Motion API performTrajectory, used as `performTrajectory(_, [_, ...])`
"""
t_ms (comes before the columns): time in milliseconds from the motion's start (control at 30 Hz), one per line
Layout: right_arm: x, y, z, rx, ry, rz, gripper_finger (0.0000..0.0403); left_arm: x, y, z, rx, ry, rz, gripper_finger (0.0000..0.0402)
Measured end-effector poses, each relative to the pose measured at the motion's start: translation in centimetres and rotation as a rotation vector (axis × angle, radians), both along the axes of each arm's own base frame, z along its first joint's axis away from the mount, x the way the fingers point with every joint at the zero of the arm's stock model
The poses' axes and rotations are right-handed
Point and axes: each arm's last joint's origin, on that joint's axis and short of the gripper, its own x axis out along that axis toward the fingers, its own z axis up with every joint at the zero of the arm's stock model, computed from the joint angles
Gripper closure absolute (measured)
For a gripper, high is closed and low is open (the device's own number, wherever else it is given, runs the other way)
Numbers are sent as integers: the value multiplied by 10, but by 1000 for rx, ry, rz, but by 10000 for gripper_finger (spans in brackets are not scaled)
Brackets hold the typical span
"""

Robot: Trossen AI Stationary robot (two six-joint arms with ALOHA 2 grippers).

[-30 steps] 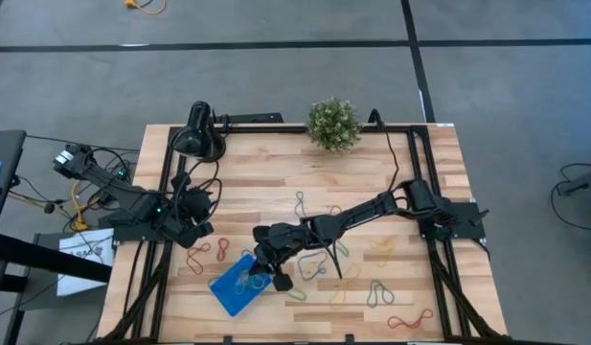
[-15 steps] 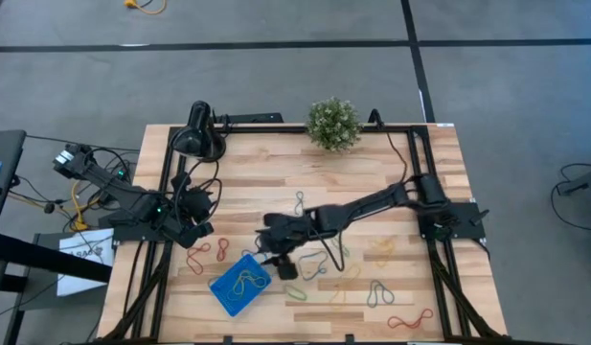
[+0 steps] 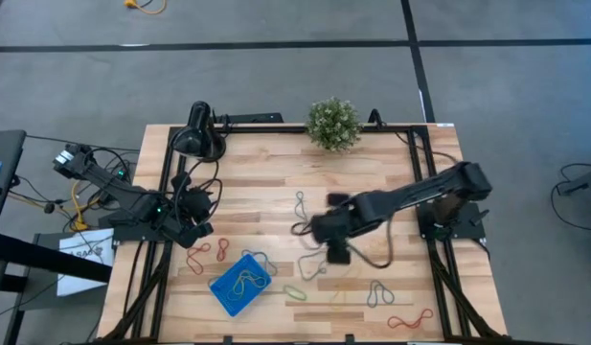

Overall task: Pick and place rubber bands into bin
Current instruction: Put the yellow rubber band into the blue basket

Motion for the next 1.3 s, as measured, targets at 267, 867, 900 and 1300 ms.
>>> performTrajectory(267, [-74,-35,3,13,-23,-252,252,-6,3,5,-22,-19,-22,290])
performTrajectory(867, [-147,-25,-113,326,145,-391,253,-10,5,8,-39,-50,-22,290])
performTrajectory(900, [-147,-23,-113,327,138,-371,253,-10,5,8,-40,-50,-21,290])
performTrajectory(1300, [-150,-10,-122,213,154,-249,253,-10,5,8,-40,-51,-21,290])
